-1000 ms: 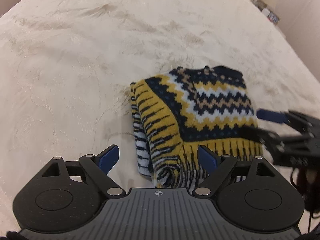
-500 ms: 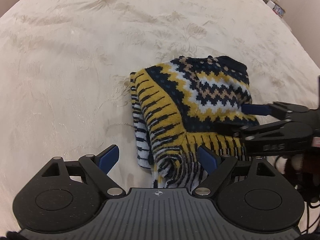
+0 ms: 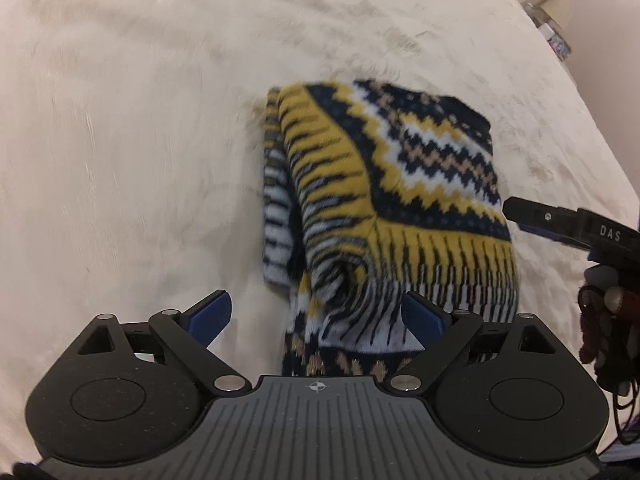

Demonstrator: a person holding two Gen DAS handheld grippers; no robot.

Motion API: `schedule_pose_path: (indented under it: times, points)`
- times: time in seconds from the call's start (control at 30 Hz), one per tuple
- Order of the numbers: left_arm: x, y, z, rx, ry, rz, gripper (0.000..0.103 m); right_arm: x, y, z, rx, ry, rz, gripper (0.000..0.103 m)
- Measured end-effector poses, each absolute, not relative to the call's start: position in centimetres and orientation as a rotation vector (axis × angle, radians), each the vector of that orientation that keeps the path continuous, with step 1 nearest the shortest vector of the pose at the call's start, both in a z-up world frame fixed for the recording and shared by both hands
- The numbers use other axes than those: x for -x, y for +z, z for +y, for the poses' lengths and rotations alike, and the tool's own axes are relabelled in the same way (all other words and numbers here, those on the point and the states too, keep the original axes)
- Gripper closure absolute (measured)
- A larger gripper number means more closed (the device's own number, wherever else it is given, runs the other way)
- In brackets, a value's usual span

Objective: Fold small clothes

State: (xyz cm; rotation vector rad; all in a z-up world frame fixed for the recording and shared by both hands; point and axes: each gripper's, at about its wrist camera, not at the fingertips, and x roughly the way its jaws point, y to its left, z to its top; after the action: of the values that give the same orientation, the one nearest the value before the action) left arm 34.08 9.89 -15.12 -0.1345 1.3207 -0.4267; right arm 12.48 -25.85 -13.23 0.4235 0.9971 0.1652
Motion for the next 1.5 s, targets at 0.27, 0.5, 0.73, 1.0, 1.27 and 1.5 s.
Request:
schedule_pose_path:
  times: [0.27,0.5,0.73,1.0,1.27,1.5]
  points:
    - [-34.5,-18.5,9.0,0.244,-0.489,1.391,0.003,-14.9,-17.3,-25.8,-0.601,0.256,1.102,0.003]
    - [-36.3,-20.1,7.0,0.332,-0.556,1.392,0.001,-17.9,-18.9,-25.4,-0.712,0.308,1.112,0.0]
    - [-35.7,-20.4,6.9,0.497,-0.583,1.411,0.013,-18.9,-19.7,-26.1,-0.828,0.299,1.11,0.0]
    - [-34.5,-19.3,8.0,0.59,-0.649,1.393,0.06,-18.4,-17.7,-25.5,-0.761,0.262,1.148,0.053]
    - [-27.0,-17.3,7.0,0.591,-0.74,1.439,0.06,-15.9,-13.4,-24.2,-0.653,0.257,1.172,0.053]
    - [-19.3,-17.0,6.0,0.524,-0.733,1.475,0.058,-12.5,-12.9,-24.6,-0.655,0.255,1.218,0.053]
